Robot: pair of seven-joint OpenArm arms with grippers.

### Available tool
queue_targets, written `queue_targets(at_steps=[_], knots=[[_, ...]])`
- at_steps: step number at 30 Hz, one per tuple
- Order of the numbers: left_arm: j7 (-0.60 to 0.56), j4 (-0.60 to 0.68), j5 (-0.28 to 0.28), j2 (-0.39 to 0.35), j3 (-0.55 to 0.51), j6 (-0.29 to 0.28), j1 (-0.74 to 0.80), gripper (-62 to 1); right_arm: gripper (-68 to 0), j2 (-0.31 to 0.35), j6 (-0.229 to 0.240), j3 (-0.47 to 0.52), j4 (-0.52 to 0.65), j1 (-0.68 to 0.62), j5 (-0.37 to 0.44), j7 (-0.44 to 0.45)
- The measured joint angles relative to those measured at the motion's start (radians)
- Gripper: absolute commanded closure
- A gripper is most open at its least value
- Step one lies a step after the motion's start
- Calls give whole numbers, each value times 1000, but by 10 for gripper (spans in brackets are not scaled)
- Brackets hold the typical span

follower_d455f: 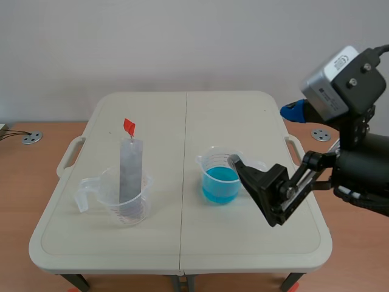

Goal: Hold the metal plate by the orange handle, dip it into the blue solution, take it out and point at it, then put the plate back in the beaker on the left.
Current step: 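Lift the metal plate out of the left beaker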

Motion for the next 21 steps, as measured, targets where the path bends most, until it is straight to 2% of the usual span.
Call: queue_targets(at_steps=[5,10,15,17,21], knots=[[-22,0,21,0,-24,1,64,-19,-663,-3,2,-97,-87,107,2,-2],[-30,0,21,7,-50,12,99,-19,-663,-77,2,-148,-178,189,-1,-10],[-33,-1,56,57,-77,19,105,-19,-663,-132,3,-203,-210,261,-47,-19],[-32,-1,105,75,-79,18,105,-19,-663,-150,6,-243,-218,291,-66,-25],[-42,-1,124,86,-79,20,116,-19,-663,-182,9,-303,-235,329,-79,-30]])
